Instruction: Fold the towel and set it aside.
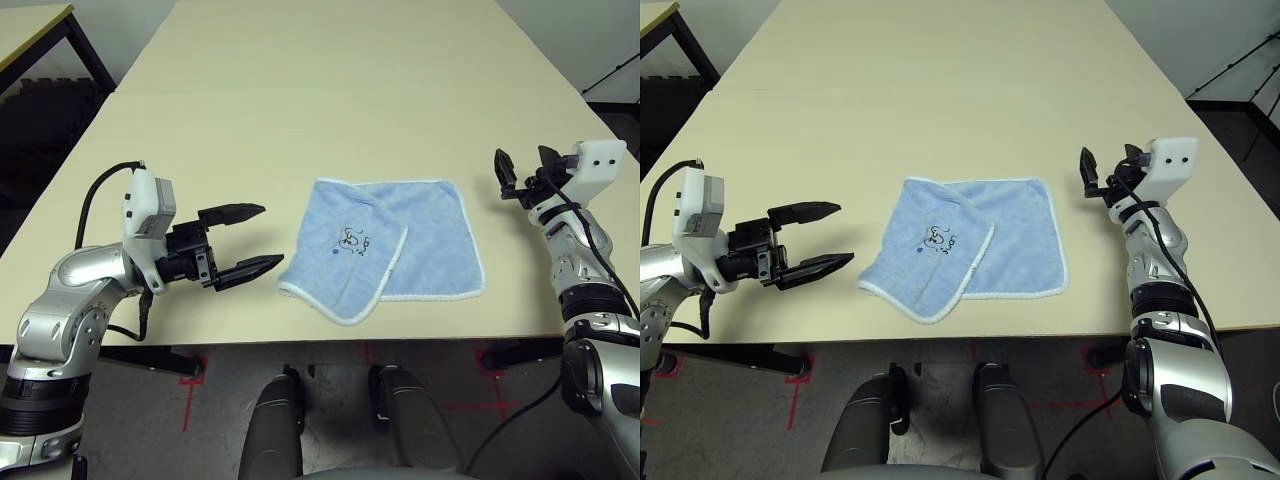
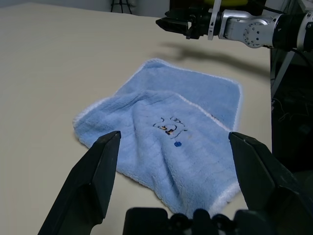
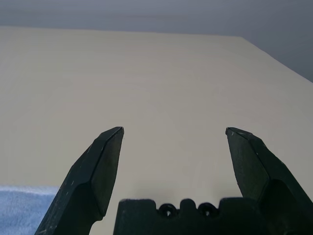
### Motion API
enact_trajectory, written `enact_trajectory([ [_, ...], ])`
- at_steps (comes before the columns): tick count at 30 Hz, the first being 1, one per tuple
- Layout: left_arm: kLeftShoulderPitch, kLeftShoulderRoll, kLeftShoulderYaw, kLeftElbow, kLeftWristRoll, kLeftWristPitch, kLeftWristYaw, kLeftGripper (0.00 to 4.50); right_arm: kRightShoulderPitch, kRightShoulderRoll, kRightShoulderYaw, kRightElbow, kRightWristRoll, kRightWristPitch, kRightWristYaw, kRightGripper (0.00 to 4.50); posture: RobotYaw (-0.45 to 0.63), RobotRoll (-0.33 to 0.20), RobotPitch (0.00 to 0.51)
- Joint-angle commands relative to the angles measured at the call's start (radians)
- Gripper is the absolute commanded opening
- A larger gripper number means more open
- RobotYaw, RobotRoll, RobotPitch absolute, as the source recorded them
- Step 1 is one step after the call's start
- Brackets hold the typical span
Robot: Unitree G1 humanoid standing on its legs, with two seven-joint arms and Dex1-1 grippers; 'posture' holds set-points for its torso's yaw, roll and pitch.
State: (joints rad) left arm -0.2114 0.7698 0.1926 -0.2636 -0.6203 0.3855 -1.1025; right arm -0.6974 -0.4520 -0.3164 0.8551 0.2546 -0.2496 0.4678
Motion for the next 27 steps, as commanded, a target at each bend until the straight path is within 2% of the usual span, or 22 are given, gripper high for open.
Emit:
enact_trajectory([
  [1,0.001,0.007,-0.005,-0.005,0.004,0.003,0.003,4.47,0.019,0.0,0.012,-0.068,0.02,0.044,0.039,4.5,-0.13,0.0,0.147],
  [4,0.0,0.005,-0.009,0.0,0.009,-0.003,0.005,4.47,0.034,-0.004,0.025,-0.146,0.027,0.124,0.066,4.5,-0.14,0.0,0.15],
  [11,-0.017,-0.006,-0.025,0.018,0.023,-0.011,0.015,4.47,0.035,-0.056,0.077,-0.3,0.025,0.466,0.073,4.5,-0.15,0.0,0.159],
  [17,-0.021,-0.009,-0.029,0.023,0.03,-0.015,0.024,4.47,-0.023,-0.103,0.077,-0.252,0.05,0.637,0.144,4.5,-0.15,0.0,0.159],
  [20,-0.018,-0.005,-0.028,0.021,0.033,-0.011,0.029,4.47,-0.046,-0.11,0.123,-0.213,0.025,0.712,0.184,4.5,-0.14,0.0,0.163],
  [27,-0.015,0.002,-0.025,0.014,0.035,-0.001,0.037,4.47,-0.114,-0.086,0.197,-0.11,-0.041,0.709,0.182,4.5,-0.13,0.0,0.172],
])
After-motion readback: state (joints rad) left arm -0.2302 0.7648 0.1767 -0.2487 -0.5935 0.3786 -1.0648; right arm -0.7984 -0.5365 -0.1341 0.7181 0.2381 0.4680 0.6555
